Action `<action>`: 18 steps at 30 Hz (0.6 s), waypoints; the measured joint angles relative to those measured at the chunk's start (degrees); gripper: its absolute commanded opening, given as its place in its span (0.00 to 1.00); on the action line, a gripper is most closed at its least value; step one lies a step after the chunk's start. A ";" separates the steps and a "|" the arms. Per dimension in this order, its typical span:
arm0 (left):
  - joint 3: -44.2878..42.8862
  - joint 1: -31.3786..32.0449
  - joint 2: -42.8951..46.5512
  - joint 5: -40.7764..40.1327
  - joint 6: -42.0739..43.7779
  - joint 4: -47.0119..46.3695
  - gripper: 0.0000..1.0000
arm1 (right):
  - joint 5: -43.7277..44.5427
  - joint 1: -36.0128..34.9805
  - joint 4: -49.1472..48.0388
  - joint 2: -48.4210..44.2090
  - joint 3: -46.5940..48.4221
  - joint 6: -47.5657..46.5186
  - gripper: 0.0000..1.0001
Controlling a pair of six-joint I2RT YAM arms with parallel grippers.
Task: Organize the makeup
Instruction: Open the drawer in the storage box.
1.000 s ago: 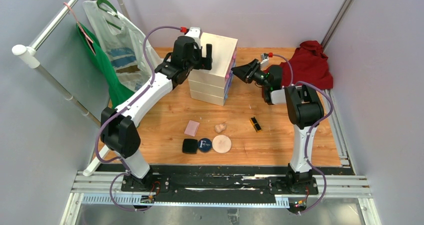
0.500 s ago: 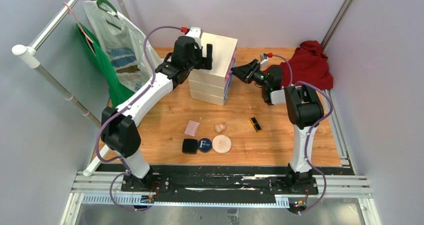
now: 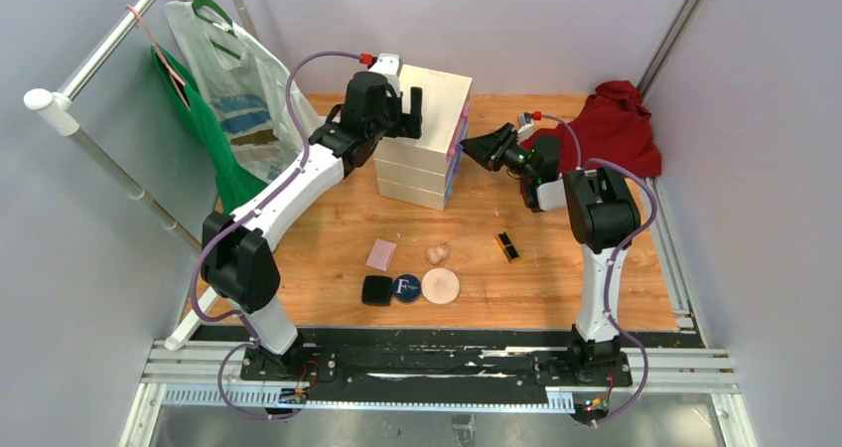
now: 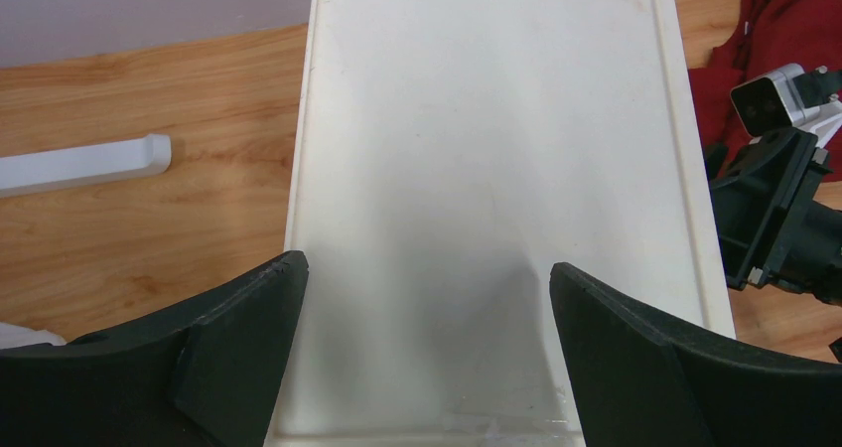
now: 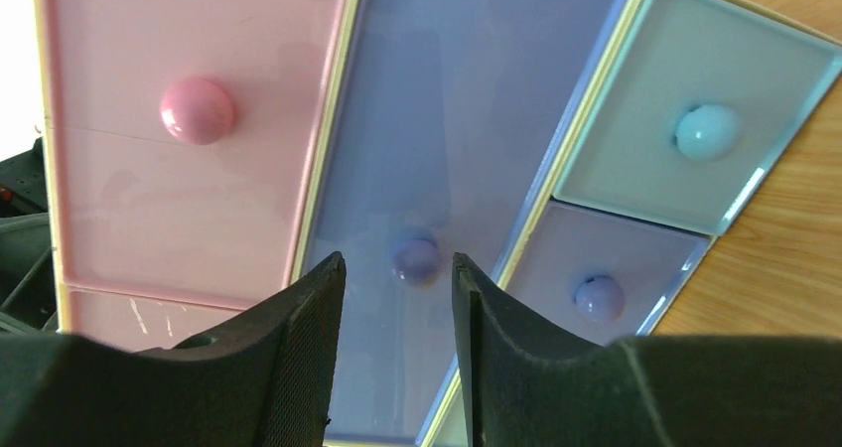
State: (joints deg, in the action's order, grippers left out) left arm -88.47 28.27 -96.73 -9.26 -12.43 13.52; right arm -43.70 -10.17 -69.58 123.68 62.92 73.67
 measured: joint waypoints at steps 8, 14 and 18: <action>0.00 0.00 -0.04 -0.02 0.00 -0.07 0.98 | -0.42 0.00 -0.52 1.31 -0.11 0.48 0.43; 0.00 0.00 -0.11 -0.04 0.00 -0.17 0.98 | -1.05 0.00 -1.42 1.70 0.00 1.14 0.39; 0.00 0.00 -0.13 -0.07 0.00 -0.22 0.98 | -1.36 0.00 -2.16 2.69 0.35 2.03 0.39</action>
State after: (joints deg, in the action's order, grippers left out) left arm -88.47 28.27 -96.86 -9.32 -12.43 13.30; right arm -45.06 -10.17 -71.75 126.37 63.26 75.70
